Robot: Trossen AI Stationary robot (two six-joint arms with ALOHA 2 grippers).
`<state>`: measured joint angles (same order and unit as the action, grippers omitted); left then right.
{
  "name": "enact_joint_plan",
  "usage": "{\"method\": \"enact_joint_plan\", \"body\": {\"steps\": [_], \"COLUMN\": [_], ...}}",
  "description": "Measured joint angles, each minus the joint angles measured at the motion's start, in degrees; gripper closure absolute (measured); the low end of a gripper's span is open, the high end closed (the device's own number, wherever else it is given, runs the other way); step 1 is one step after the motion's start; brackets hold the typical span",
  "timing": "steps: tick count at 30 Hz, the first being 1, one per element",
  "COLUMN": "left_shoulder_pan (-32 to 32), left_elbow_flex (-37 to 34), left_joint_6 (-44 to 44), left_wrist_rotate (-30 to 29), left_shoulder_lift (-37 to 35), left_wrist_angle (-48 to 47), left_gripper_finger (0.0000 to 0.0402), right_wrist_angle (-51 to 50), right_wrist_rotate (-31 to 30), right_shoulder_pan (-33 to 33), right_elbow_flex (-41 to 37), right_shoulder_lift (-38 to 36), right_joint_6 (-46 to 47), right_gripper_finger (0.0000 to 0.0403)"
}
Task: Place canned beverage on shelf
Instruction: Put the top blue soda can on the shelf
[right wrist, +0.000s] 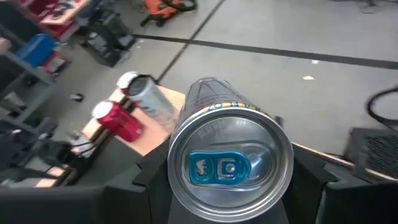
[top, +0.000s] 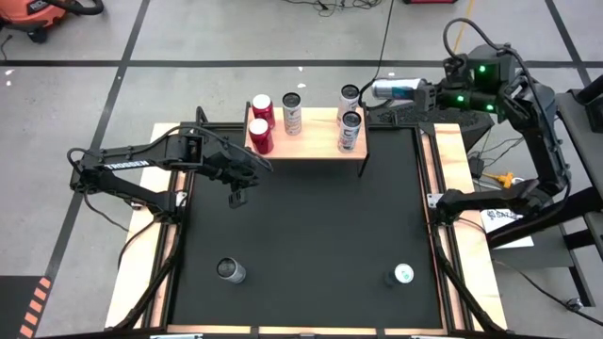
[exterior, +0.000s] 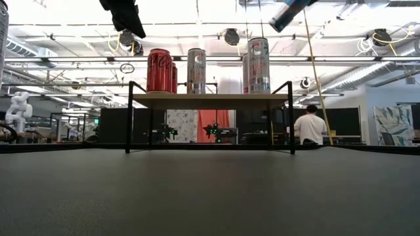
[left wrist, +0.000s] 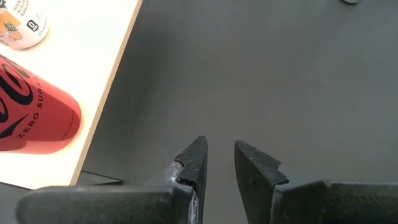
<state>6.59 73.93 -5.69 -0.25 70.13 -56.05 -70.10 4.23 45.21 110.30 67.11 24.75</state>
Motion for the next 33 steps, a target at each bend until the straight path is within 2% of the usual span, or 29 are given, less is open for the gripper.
{"method": "enact_joint_plan", "body": {"steps": [8, 33], "left_shoulder_pan": [0.02, 0.01], "left_elbow_flex": [0.00, 0.00], "left_joint_6": [0.00, -0.04], "left_wrist_rotate": [0.00, 0.00], "left_shoulder_lift": [0.00, 0.02], "left_wrist_angle": [0.00, 0.00], "left_gripper_finger": [0.0320, 0.0320], "right_wrist_angle": [5.73, 17.14], "right_wrist_rotate": [2.05, 2.29], "right_shoulder_pan": [-2.86, -12.43], "right_elbow_flex": [0.00, 0.00], "right_shoulder_lift": [1.51, 9.82], "right_joint_6": [-0.39, -2.88], "right_gripper_finger": [0.0205, 0.0205]}}
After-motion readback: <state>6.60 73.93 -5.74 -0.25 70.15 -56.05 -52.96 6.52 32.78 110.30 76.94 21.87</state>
